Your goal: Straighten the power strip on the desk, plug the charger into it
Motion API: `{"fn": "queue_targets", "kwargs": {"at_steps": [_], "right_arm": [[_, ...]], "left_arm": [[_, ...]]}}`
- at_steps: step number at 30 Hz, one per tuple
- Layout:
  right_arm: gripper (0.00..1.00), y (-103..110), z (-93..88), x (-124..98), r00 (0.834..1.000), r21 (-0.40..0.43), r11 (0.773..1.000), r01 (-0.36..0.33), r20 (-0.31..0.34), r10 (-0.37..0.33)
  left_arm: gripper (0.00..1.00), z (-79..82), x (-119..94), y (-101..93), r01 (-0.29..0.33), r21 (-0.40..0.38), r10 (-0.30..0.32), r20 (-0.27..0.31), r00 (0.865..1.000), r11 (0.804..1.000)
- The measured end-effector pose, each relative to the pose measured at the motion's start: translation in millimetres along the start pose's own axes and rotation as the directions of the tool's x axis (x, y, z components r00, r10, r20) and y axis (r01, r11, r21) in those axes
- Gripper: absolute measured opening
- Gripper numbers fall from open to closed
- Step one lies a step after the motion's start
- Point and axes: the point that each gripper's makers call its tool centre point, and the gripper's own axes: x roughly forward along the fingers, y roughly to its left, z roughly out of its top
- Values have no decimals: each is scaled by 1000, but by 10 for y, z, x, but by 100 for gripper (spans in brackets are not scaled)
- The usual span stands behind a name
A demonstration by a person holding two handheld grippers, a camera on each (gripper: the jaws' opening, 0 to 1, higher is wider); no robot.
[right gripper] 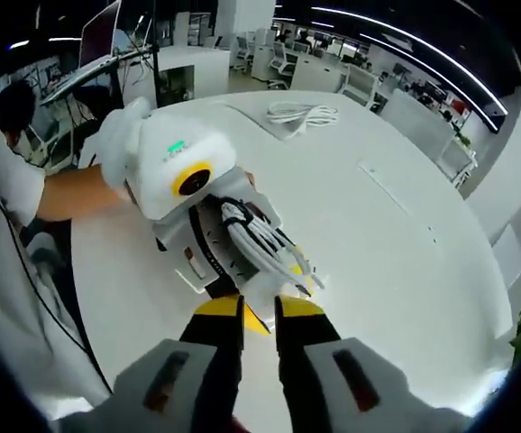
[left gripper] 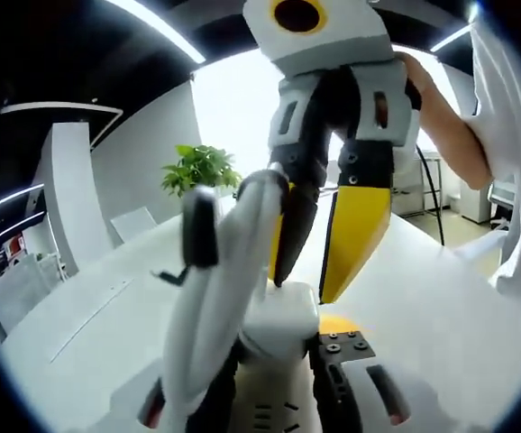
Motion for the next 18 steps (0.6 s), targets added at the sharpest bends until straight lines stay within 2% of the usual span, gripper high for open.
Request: {"fn": "queue_targets", "kwargs": {"at_steps": [7,11,15,18], "right_arm": [[20,-46,-38,-52,999,12,999,40,20,-41],[20,-105,-26,-118,990,66,994,91,99,-97],[22,-50,-138,-129,988,51,994,99,114,-104],[23,-43,-180,-120,985,80,991,104,128,-113]], "left_arm": [[33,2,-2,1,2,-10,-2,1,1000,1000],[34,2,-1,3,0,-11,0,2,1000,1000],[35,6,0,6,-2,-21,2,6,1000,1000],[35,6,3,4,-3,-24,3,8,1000,1000]]}}
